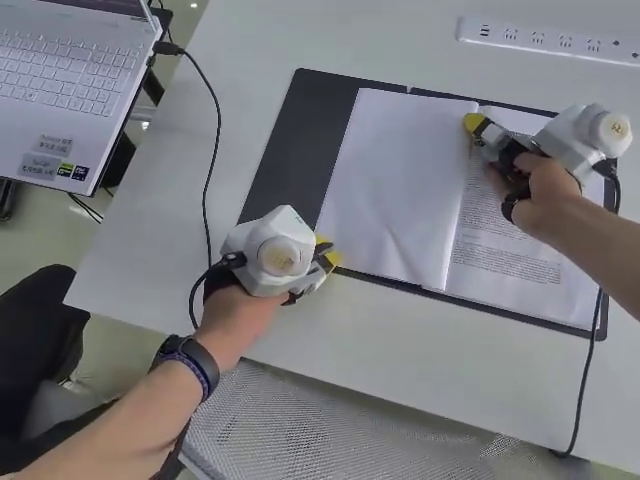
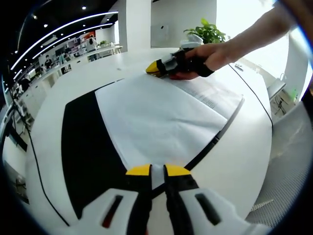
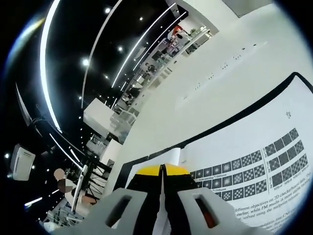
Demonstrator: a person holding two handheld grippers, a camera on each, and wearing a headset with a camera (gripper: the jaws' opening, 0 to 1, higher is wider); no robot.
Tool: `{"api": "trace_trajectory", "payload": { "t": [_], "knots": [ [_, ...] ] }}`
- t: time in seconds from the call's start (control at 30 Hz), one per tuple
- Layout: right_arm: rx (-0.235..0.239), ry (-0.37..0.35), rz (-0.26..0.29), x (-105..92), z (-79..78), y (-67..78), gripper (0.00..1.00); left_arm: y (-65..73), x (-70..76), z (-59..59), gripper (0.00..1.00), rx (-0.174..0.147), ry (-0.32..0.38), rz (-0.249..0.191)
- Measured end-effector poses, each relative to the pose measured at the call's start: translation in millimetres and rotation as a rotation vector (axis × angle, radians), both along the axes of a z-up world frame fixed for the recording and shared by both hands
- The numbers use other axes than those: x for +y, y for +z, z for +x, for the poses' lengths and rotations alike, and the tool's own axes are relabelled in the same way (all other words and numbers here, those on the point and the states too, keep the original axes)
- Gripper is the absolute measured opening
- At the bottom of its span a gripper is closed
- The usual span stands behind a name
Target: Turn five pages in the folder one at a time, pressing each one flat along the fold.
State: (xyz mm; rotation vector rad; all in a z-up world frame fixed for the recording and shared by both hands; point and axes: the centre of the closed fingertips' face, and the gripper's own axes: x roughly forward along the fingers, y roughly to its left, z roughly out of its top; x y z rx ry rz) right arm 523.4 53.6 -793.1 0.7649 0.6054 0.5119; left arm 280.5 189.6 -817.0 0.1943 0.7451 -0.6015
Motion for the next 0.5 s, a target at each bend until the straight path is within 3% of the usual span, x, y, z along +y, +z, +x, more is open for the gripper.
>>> {"api": "trace_trajectory", "payload": {
  "t": [0.2,0.5],
  "knots": [
    [-0.002,-0.044,0.023,-3.4,21.5,-5.9,0.00,1.3,0.2,-0.2,0.07,-0.002,0.011,-0.007],
    [0.000,-0.048,-0.006,-3.3,42.1,-13.8,0.00,0.6,0.9,0.3,0.07,0.001,0.012,-0.008]
  ]
}}
